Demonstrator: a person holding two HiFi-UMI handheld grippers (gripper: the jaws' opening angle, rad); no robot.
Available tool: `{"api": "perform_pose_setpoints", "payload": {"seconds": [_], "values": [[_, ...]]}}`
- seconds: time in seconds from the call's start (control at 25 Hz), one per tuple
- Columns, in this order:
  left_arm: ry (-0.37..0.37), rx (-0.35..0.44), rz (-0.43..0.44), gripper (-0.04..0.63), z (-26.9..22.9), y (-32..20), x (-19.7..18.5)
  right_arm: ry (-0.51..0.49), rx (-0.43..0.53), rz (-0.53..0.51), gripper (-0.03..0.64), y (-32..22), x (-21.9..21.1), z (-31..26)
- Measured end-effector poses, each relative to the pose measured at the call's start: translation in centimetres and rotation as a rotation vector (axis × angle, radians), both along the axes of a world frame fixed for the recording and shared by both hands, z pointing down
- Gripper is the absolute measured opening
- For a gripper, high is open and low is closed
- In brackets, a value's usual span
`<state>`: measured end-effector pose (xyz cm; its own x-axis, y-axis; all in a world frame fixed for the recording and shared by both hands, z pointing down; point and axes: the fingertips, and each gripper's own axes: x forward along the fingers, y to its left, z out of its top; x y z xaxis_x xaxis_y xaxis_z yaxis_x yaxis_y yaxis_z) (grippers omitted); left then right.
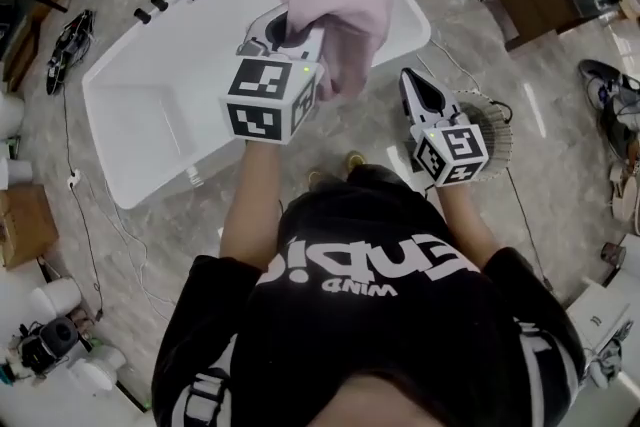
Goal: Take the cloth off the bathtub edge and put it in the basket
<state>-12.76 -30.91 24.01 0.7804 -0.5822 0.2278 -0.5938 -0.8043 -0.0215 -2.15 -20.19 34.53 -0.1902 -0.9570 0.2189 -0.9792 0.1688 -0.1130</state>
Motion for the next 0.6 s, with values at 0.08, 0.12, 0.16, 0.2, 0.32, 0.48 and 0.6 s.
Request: {"api": "perform_pose_setpoints", "payload": {"seconds": [0.08, 0.12, 0.16, 0.2, 0.32, 0.48, 0.6], "values": [[0.007, 0.001, 0.101, 0.074, 0.0, 1.2, 4.0, -0.004, -0.006, 0.103, 0.014, 2.3, 3.0, 0.4], [0.009, -0.001, 0.153, 0.074, 0.2, 2.1, 6.3, -0.009, -0.009, 0.156, 0.014, 3.5, 4.7, 0.8], [0.011, -0.002, 0.204, 0.074, 0.4, 3.0, 8.5, -0.018, -0.009, 0.206, 0.014, 4.7, 6.4, 1.1], [0.013, -0.002, 0.251, 0.074, 0.5, 4.0, 10.6, -0.029, -0.006, 0.254, 0.014, 5.9, 8.0, 1.4], [0.02, 0.006, 0.378, 0.074, 0.4, 6.9, 16.6, -0.05, 0.004, 0.382, 0.014, 9.4, 12.2, 1.9], [0.029, 0.017, 0.517, 0.074, -0.3, 11.1, 24.0, -0.045, 0.016, 0.516, 0.014, 14.7, 17.2, 1.6], [0.029, 0.02, 0.616, 0.074, -0.3, 15.4, 30.2, -0.046, 0.029, 0.635, 0.014, 20.1, 21.9, 1.4]]}}
